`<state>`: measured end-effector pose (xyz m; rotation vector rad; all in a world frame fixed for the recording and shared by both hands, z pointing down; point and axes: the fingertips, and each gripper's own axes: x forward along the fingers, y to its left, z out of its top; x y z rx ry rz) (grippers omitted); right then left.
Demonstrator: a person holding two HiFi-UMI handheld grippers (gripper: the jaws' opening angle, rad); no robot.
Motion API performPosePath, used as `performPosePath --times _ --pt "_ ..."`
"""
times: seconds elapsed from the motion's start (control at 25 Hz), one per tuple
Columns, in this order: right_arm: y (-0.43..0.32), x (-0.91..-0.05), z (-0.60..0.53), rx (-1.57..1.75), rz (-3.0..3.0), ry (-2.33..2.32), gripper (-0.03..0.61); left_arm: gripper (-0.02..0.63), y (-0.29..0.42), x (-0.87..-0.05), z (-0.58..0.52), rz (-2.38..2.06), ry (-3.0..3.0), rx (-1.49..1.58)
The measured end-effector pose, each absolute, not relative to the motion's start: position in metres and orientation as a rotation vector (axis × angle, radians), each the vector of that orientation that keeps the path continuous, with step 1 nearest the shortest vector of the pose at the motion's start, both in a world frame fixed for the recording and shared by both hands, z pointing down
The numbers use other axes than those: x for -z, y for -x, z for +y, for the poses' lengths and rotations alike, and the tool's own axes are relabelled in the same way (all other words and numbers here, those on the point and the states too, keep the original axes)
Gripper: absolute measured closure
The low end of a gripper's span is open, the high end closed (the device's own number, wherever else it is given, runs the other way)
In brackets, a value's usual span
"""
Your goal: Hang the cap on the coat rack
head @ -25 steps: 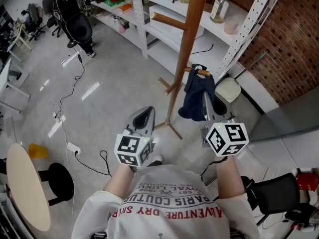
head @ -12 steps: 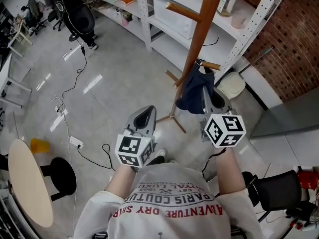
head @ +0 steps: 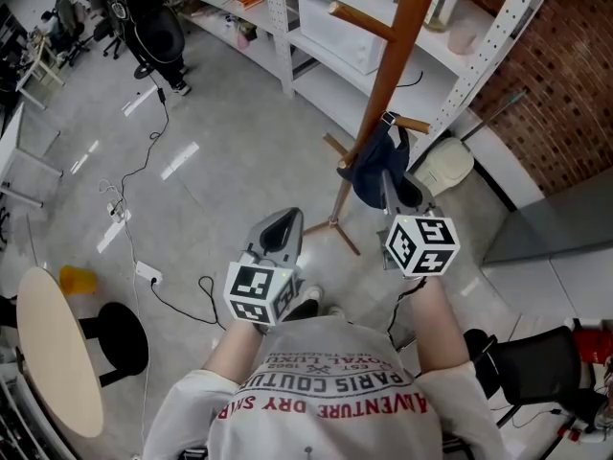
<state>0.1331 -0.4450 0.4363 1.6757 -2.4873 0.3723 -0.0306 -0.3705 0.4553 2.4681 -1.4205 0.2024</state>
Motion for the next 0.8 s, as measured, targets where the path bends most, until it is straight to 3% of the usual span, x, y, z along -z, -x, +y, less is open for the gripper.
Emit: performPosePath --times 0.48,0.56,0.6,0.8 --pt "-0.143 -0.437 -0.44 -0.316 -2.41 -1.739 0.553 0.607 0.018 -0.439 -0.378 -1.38 -2.535 -0.169" --pt "-0.146 -0.43 -0.441 -0.306 -2.422 -1.758 0.443 0.607 0.015 -0.434 -0.381 -1.377 -2.538 -0.155" --pt "-0.147 -0.426 -0.44 -0.299 -2.432 -1.761 0.424 0.607 0.013 -0.432 -0.382 -1.375 -2.543 -0.151" --pt "-0.16 -0.393 -0.428 -0.2 -2.46 -1.865 0.42 0.607 0.005 -0.419 -0.385 -1.347 -2.573 -0.11"
